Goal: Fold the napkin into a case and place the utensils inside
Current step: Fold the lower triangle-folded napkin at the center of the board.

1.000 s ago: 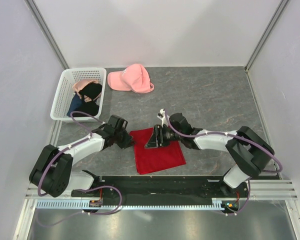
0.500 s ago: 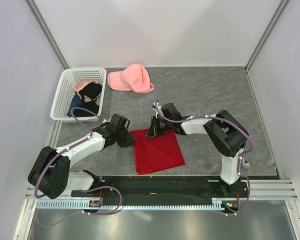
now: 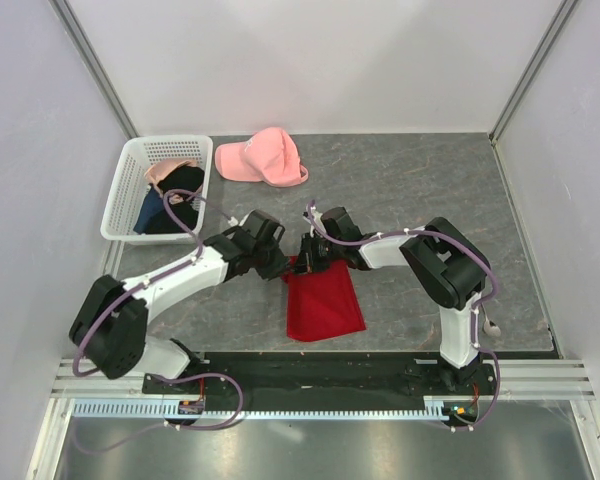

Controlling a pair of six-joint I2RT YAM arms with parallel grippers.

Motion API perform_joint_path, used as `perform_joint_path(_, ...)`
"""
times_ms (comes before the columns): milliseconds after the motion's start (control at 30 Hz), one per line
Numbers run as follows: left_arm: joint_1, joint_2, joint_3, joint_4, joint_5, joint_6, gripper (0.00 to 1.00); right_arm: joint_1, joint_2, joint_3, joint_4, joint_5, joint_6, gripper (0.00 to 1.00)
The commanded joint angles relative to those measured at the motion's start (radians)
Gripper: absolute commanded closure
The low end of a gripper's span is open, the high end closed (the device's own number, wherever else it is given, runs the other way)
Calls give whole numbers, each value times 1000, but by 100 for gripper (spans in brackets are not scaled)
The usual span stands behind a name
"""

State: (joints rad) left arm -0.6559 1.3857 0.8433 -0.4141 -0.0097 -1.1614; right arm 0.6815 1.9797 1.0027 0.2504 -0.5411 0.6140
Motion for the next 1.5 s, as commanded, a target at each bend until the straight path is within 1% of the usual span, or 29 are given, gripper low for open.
perform_joint_path(0,-42,108,106,6,-35,14,98,0,11,-1,38,-25,19,100)
perform_joint_path(133,-71,176,184,0,-49,28,98,-26,-19,-25,75,-65,73,100)
perform_joint_path(200,-74,188,189,-5,-55,32,98,-49,-54,-50,79,-82,81,100)
perform_joint_path(267,-76,190,186,-3,-59,32,98,-68,-96,-67,67,-85,72,100)
perform_joint_path(400,-77,193,181,-5,-58,31,98,-73,-157,-87,-17,-65,23,100)
perform_joint_path(600,-80,182,181,-5,-56,31,98,-74,-235,-173,-39,-26,-2,100)
perform_joint_path(733,-85,177,181,-6,-58,28,98,-74,-240,-220,-10,-26,10,100)
perform_joint_path(867,-99,200,200,-5,-56,26,98,-68,-184,-257,68,-40,47,100)
perform_joint_path(1000,-119,263,234,-5,-55,20,98,-63,-125,-259,139,-48,78,100)
perform_joint_path(1133,-143,311,267,30,-42,20,98,-63,-134,-260,156,-57,104,100)
perform_joint_path(1300,-160,320,222,145,-26,28,98,-86,-174,-276,133,-54,127,100)
perform_joint_path(1467,-163,331,186,184,-19,25,98,-158,-216,-270,37,-53,89,100)
